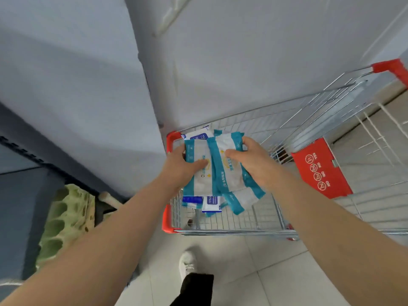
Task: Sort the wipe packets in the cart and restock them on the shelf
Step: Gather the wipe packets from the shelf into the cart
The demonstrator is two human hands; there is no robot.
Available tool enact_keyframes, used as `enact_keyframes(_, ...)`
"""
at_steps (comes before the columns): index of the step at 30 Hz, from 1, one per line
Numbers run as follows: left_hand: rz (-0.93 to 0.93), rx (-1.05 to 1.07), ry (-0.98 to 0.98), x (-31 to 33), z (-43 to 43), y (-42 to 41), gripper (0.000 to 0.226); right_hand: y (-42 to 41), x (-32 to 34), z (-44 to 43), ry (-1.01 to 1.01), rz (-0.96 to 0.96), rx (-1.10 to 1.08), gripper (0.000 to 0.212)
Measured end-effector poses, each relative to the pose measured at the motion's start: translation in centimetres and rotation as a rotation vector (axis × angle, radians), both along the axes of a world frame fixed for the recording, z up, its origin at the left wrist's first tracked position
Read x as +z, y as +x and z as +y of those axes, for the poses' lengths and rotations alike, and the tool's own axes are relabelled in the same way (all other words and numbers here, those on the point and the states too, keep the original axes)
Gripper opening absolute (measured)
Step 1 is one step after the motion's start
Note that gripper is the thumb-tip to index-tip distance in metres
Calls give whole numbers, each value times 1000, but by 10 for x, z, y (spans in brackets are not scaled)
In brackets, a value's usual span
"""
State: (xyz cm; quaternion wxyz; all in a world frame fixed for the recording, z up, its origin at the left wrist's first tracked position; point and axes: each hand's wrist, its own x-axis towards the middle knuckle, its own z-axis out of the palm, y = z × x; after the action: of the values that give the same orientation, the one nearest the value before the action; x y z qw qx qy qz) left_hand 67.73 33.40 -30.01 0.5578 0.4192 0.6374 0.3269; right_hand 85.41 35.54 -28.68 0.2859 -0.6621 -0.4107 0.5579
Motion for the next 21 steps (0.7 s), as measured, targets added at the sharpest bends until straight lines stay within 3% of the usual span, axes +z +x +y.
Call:
enact_keyframes(5,22,33,-74,-89,39,14,30,9,-97,39,-95,48,-51,36)
enact_keyframes(13,177,81,-188,-227,71,20,35,8,-235,79,-208,63,30,25)
enact_keyframes(16,244,113,-220,-267,82,19,35,3,-278,90,-224,70,88,17)
enact_keyframes(21,336,107,-251,-313,89,17,43,3,-328,98,-184,-30,187,23)
